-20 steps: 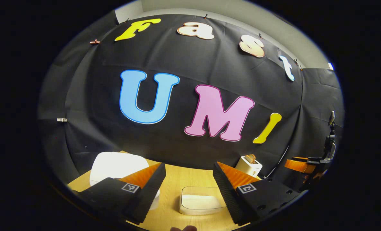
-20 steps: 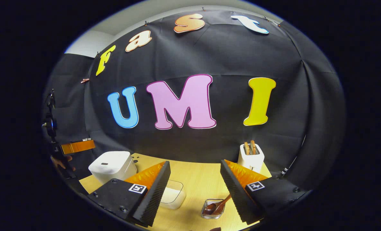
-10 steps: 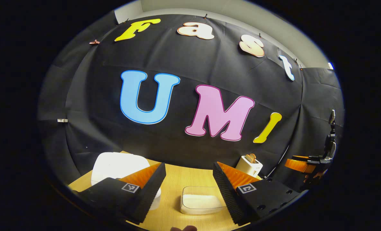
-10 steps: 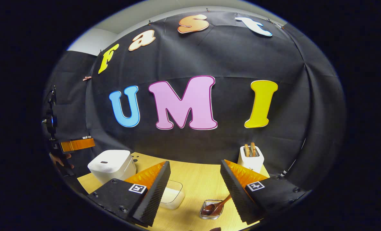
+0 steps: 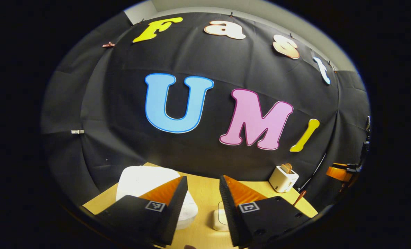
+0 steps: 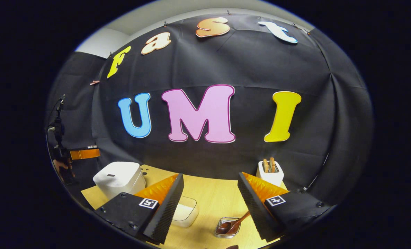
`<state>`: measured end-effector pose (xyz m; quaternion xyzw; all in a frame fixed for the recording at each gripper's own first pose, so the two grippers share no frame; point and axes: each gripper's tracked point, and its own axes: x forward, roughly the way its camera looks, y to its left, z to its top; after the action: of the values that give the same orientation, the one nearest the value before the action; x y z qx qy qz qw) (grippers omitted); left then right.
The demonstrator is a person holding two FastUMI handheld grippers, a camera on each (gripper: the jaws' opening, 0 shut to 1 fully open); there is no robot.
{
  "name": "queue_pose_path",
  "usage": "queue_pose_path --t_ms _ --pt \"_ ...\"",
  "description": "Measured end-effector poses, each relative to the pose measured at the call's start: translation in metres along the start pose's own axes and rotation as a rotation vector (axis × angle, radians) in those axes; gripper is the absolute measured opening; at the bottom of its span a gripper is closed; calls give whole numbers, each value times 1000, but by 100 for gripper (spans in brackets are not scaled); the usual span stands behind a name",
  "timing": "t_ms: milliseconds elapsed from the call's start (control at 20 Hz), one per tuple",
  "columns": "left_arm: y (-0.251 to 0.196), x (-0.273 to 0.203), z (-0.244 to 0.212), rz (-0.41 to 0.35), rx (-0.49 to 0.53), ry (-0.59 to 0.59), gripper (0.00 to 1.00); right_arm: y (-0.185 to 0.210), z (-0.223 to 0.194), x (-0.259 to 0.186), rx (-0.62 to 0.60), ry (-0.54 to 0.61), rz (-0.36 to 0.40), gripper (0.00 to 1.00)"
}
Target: Close the left gripper, press the button to open the rice cooker; take a wooden spoon from the chopstick holder with the right hand, scoop a spoonful of rice and pour it into the rice cooker, then put the wooden spoon back into the chopstick holder.
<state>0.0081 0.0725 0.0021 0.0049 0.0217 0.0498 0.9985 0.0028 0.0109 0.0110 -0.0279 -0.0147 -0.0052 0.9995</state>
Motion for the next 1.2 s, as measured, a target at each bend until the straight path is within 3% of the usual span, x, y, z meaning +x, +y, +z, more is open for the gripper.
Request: queue_pose_path --t_ms 50,100,200,300,600,650,800,1200 --pt "9 3 -2 11 3 1 58 -1 0 0 -2 1 -7 97" --pt "19 6 -2 32 12 -3 36 -2 0 -1 -5 1 -12 97" --pt "37 14 -7 64 30 5 14 -4 0 -2 -13 1 -25 97" --pt "58 25 -19 102 37 38 5 -6 1 -4 -22 0 -40 97" --pt "95 64 -66 132 62 167 5 -17 6 -13 -42 -6 -95 97" --pt "101 69 -77 136 57 197 9 -20 6 -15 -39 -7 -105 96" --pt "113 77 -103 159 61 264 5 -26 5 -17 -43 -6 -134 96" --pt "119 85 -129 192 72 345 5 -29 2 -18 -40 4 -148 95"
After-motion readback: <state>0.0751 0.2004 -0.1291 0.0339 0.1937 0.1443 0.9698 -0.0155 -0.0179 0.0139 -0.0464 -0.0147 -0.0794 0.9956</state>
